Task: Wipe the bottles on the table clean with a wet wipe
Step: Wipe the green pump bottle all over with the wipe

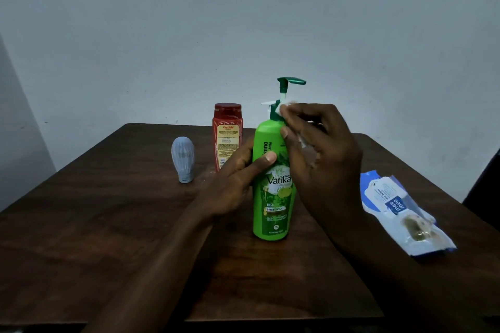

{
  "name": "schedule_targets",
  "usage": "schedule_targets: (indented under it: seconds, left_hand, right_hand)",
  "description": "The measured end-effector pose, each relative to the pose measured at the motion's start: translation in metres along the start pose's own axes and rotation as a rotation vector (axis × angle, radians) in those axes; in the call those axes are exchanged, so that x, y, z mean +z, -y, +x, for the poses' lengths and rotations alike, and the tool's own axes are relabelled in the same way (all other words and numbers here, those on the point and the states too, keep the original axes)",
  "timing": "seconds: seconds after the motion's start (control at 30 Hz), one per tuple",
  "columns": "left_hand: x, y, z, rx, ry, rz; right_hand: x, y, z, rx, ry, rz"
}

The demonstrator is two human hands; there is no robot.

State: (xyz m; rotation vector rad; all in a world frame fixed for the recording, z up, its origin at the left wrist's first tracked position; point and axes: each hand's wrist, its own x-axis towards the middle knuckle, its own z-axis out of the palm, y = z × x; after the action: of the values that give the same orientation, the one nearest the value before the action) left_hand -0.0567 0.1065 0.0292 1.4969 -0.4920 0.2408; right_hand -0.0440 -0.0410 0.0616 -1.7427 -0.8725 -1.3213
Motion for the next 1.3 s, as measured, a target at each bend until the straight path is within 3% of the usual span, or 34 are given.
schedule_targets:
  seconds: [0.27,0.43,0.57,0.67,0.87,1.3]
  left_hand:
    - [0.003,-0.007,-0.001,0.02,0.029,-0.035]
    - [0.003,-0.004,-0.001,0.008,0.01,-0.053]
    - [-0.001,-0.001,-0.002,-0.026,0.009,-0.013]
    - [-0.003,0.0,-0.001,-0.036,0.015,-0.028]
    - [-0.005,0.0,-0.002,-0.044,0.011,-0.007]
    - [0.0,-0.006,-0.007,-0.065,0.062,-0.062]
  right_hand:
    - [0.01,-0.005,0.004,-0.21,0.204,-0.181]
    - [0.004,-0.013,-0.003,-0.196,0.123,-0.113]
    - [-0.003,-0.013,-0.011,0.024,0.014,0.047]
    - [-0.004,-0.013,-0.006,0.155,0.023,0.116]
    - [-0.006,-0.005,0.011,0.665,0.205,0.585]
    - [-0.008,-0.018,0.061,1.009,0.695,1.075]
